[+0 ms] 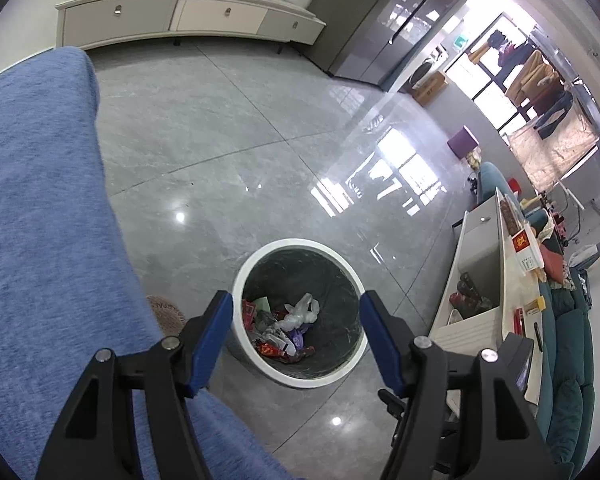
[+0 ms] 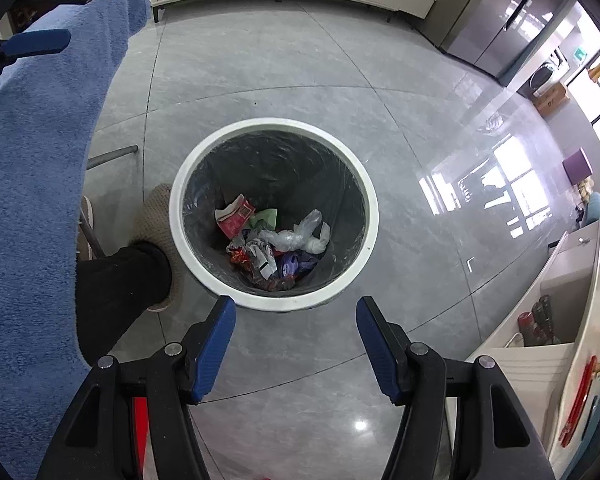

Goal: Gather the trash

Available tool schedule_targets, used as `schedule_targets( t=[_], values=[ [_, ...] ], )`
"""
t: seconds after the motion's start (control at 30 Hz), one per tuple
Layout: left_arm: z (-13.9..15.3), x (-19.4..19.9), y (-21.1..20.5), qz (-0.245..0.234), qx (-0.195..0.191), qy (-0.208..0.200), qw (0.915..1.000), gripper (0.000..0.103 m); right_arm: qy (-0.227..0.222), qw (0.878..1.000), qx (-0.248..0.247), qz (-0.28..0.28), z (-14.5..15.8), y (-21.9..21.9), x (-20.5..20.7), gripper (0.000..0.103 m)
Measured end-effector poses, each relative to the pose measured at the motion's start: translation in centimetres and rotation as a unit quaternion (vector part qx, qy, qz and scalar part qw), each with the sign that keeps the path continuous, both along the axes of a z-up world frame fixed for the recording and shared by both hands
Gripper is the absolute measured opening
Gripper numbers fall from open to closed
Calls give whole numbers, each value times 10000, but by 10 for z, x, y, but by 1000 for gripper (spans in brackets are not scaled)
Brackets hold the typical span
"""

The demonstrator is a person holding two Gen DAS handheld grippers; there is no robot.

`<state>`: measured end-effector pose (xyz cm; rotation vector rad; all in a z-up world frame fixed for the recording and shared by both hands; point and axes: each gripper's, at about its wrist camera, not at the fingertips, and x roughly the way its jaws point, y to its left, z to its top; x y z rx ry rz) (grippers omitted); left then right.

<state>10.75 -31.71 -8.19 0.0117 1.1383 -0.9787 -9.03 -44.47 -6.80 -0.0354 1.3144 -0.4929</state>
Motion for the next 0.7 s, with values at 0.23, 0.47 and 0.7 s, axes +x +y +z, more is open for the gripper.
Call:
schedule_targets(
  t=[0.23, 0.47, 0.7],
  values=[
    [24, 10, 72, 464, -57, -472, 9978, 64, -415, 9983, -286, 302, 41, 24, 21, 60],
    [44, 27, 207, 1550, -53, -907, 9837, 64, -1148, 9880, -171, 1015, 95, 84, 67, 60],
    [40, 50, 350, 2693, 186, -1104, 9565, 64, -1483, 9692, 357, 1933, 122, 170, 119, 60]
  ],
)
